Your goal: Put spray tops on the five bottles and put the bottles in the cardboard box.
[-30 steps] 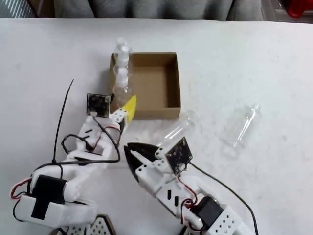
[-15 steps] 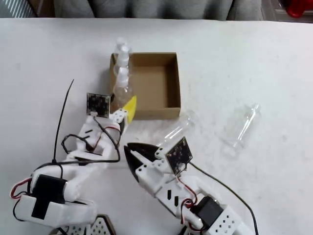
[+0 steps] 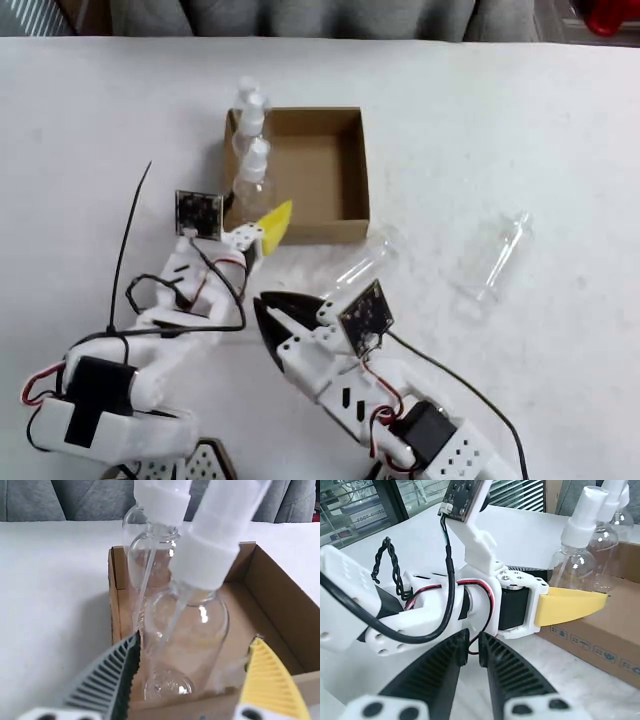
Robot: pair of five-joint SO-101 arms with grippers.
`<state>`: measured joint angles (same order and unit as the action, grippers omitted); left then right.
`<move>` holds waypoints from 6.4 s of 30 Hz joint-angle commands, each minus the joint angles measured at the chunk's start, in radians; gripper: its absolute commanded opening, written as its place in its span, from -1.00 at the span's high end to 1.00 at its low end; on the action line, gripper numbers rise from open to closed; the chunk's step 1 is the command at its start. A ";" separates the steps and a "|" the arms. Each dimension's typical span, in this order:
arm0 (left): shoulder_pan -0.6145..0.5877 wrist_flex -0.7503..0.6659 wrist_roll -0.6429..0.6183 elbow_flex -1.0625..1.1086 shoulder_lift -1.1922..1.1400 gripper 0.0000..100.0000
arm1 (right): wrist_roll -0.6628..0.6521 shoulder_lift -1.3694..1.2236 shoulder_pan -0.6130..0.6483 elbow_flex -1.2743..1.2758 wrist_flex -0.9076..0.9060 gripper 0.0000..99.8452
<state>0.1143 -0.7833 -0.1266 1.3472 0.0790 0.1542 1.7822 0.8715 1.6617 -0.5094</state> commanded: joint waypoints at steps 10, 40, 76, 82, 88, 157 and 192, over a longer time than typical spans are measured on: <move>-0.030 0.014 -0.015 -0.057 0.018 0.37 | -0.057 0.012 -0.008 -0.038 -0.008 0.97; -0.033 0.563 -0.009 0.064 0.691 0.37 | -0.060 0.010 -0.008 -0.037 -0.008 0.97; -0.087 1.820 -0.006 0.347 1.742 0.38 | -0.061 0.005 -0.067 -0.020 -0.010 0.97; -0.087 1.860 -0.006 0.347 1.742 0.38 | -0.077 0.012 -0.200 -0.037 -0.010 0.97; -0.087 1.855 -0.005 0.347 1.742 0.75 | -0.161 0.012 -0.417 -0.109 -0.090 0.97; 0.639 1.743 0.908 -0.499 0.507 0.68 | -0.595 0.010 -1.297 0.029 -0.363 0.97; 0.668 1.606 0.914 -0.802 -0.173 0.69 | -0.638 0.010 -1.297 0.029 -0.384 0.97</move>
<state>0.7971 0.8355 0.7787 0.5923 -0.0928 -0.4703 1.7883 -0.4204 1.6817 -0.8915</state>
